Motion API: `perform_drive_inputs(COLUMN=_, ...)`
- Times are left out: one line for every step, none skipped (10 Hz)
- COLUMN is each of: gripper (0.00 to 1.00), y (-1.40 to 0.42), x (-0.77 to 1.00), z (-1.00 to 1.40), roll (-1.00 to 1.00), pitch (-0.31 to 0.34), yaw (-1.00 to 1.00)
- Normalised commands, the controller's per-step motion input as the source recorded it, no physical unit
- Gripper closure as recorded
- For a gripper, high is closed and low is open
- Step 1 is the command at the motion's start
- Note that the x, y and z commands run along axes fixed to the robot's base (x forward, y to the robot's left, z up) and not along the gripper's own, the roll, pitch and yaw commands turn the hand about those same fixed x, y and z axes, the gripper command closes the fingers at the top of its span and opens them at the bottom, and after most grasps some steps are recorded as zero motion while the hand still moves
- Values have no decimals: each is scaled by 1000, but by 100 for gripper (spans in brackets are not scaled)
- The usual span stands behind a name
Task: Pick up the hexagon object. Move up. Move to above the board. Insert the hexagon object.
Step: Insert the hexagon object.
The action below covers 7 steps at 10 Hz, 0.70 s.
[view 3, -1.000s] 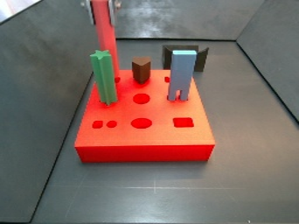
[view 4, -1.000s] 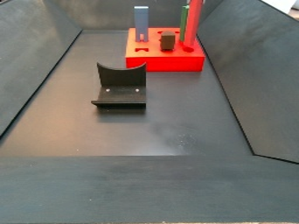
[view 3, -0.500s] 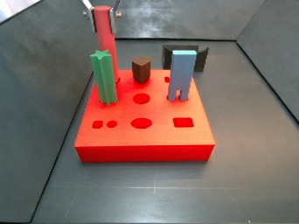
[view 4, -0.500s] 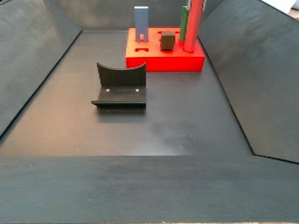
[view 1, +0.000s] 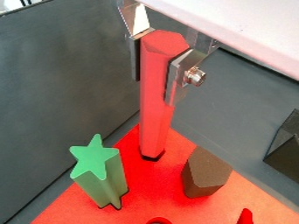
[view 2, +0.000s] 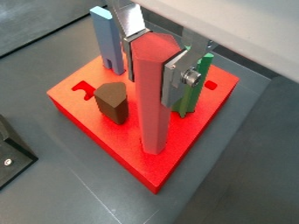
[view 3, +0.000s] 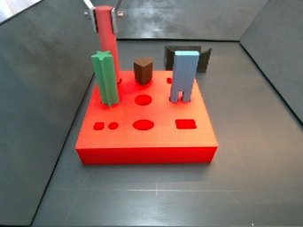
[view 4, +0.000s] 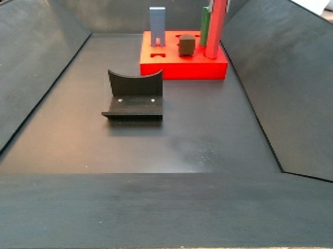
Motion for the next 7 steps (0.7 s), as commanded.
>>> perform_drive_inputs(gripper=100, y=-23, x=0, z=-223, roll=0, pitch=-3, yaw=57)
perform_drive_inputs(gripper=100, y=-117, x=0, z=-186, roll=0, pitch=-9, yaw=26)
perform_drive_inputs(gripper=100, y=-126, x=0, z=-157, roll=0, pitch=0, yaw=23)
perform_drive_inputs(gripper=100, y=-46, x=60, z=-191, roll=21, pitch=0, yaw=80)
perform_drive_inputs(gripper=100, y=-17, x=51, z=-183, roll=31, pitch=0, yaw=83)
perform_drive_inputs(gripper=100, y=-20, x=100, z=-186, roll=13, pitch=0, yaw=74)
perform_drive_inputs(gripper=100, y=-3, x=169, z=-197, roll=0, pitch=6, yaw=49)
